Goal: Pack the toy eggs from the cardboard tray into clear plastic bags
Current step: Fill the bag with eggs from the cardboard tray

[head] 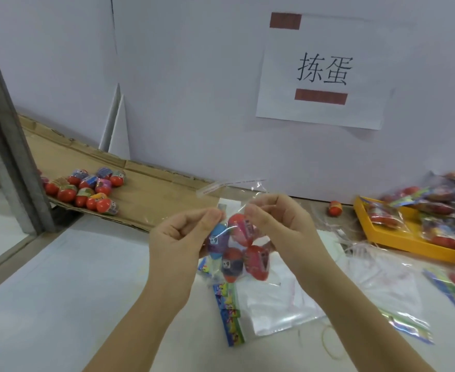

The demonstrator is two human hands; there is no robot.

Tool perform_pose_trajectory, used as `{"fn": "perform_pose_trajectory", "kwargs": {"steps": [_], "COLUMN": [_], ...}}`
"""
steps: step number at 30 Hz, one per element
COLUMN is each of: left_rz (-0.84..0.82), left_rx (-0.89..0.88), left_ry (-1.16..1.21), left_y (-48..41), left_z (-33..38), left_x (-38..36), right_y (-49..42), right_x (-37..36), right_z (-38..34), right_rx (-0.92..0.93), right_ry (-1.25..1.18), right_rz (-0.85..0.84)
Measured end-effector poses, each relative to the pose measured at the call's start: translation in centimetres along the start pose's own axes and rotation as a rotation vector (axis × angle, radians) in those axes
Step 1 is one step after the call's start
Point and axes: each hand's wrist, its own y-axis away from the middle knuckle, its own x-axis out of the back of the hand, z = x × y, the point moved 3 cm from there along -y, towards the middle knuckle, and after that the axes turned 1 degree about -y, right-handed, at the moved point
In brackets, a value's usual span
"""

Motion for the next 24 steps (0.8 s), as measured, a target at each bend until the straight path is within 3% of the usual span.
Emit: {"fn": "perform_pose_trajectory", "kwargs": {"steps": [2,5,10,17,24], "left_rz": [0.031,0.030,-0.224,-0.056,-0.153], "left_rx": [-0.032,-0.039,0.134,0.034,0.022], "left_ry": [-0.014,-0.002,0.034,0.074,-0.013], "left_y": [0.5,0.8,0.5,0.4,0.8], "left_z": [-0.2,-0.3,-0.2,-0.7,-0.4], "left_x": [-0.3,-0.5,-0.9,-0.5,-1.0], "right_y": [0.3,0.5,0.0,0.2,0.1], "right_x": [-0.5,-1.0,0.3,-0.2,0.2], "right_z": [0.4,0.5,0.0,0.0,-0.1], "right_rx": [-0.089,-0.084,-0.050,-0.075,-0.036], "right_ry": [-0.003,-0.041,-0.178,-0.267,-0.202], "right_rz": [-0.046,-0.021,0.069,-0.015,0.004]}}
